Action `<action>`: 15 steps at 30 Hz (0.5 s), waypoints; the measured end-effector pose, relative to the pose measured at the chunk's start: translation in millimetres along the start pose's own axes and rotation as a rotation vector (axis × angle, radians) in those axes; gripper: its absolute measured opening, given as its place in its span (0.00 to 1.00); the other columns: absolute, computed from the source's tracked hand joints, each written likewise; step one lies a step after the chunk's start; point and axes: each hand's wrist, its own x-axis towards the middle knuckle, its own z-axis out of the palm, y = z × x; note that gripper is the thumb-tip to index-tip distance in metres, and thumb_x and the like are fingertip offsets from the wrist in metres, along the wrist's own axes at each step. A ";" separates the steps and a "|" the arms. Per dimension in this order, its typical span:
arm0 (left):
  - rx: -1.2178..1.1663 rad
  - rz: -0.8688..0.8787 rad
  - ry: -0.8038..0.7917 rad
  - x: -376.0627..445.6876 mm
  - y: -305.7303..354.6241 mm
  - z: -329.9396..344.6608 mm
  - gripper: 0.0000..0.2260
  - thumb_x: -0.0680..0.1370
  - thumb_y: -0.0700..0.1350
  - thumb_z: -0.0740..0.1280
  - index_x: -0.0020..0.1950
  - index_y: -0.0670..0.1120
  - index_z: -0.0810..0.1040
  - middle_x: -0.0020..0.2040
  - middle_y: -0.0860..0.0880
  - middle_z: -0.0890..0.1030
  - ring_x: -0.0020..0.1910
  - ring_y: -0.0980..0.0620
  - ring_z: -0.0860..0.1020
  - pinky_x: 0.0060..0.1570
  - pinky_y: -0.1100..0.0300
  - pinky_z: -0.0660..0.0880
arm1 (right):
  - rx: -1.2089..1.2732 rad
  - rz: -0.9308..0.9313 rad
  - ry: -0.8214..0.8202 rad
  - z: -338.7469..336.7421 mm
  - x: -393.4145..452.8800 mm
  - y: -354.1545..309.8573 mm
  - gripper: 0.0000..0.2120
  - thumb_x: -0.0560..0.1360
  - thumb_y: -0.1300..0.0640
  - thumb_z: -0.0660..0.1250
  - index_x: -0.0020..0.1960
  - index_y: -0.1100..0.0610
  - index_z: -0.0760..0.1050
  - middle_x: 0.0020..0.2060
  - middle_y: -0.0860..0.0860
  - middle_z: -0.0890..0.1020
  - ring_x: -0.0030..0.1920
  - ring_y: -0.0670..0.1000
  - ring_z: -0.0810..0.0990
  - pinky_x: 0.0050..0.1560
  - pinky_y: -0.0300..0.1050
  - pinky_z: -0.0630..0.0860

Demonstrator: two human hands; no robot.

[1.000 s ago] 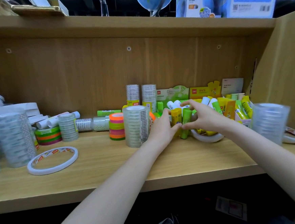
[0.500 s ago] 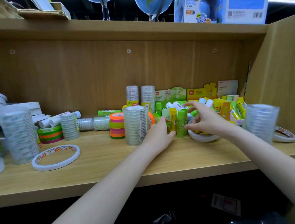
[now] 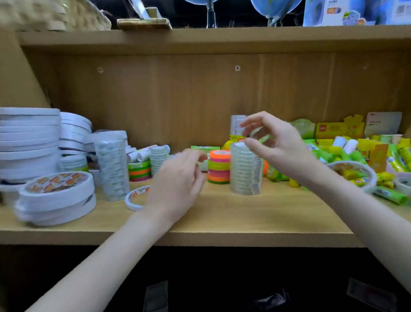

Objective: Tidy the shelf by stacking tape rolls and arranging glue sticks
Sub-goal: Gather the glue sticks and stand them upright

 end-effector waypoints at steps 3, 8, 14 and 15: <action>0.158 -0.043 0.049 -10.7 -43.0 -28.4 0.14 0.71 0.42 0.55 0.50 0.42 0.76 0.45 0.46 0.81 0.46 0.45 0.78 0.46 0.54 0.70 | -0.074 -0.016 -0.191 60.7 38.7 -10.6 0.12 0.73 0.62 0.67 0.56 0.56 0.74 0.49 0.52 0.76 0.44 0.48 0.76 0.46 0.34 0.70; 0.422 -0.099 0.183 -36.0 -77.7 -61.2 0.17 0.70 0.43 0.57 0.58 0.44 0.71 0.55 0.45 0.76 0.54 0.47 0.69 0.52 0.55 0.62 | -0.254 -0.056 -0.573 163.3 110.4 -9.7 0.21 0.75 0.58 0.60 0.67 0.55 0.69 0.64 0.55 0.72 0.65 0.54 0.70 0.66 0.45 0.65; 0.546 -0.138 0.169 -12.1 -82.6 -65.6 0.20 0.70 0.44 0.58 0.62 0.44 0.69 0.63 0.42 0.72 0.60 0.45 0.66 0.58 0.51 0.63 | -0.489 0.077 -0.811 212.0 141.6 2.9 0.25 0.75 0.51 0.61 0.70 0.49 0.61 0.64 0.53 0.72 0.64 0.57 0.70 0.63 0.56 0.68; 0.560 -0.140 0.156 -9.9 -85.8 -65.1 0.20 0.71 0.44 0.58 0.62 0.44 0.70 0.63 0.42 0.73 0.60 0.45 0.67 0.58 0.51 0.63 | -0.504 0.048 -0.793 212.1 141.9 4.2 0.24 0.74 0.53 0.60 0.70 0.50 0.61 0.63 0.52 0.72 0.63 0.58 0.70 0.62 0.55 0.68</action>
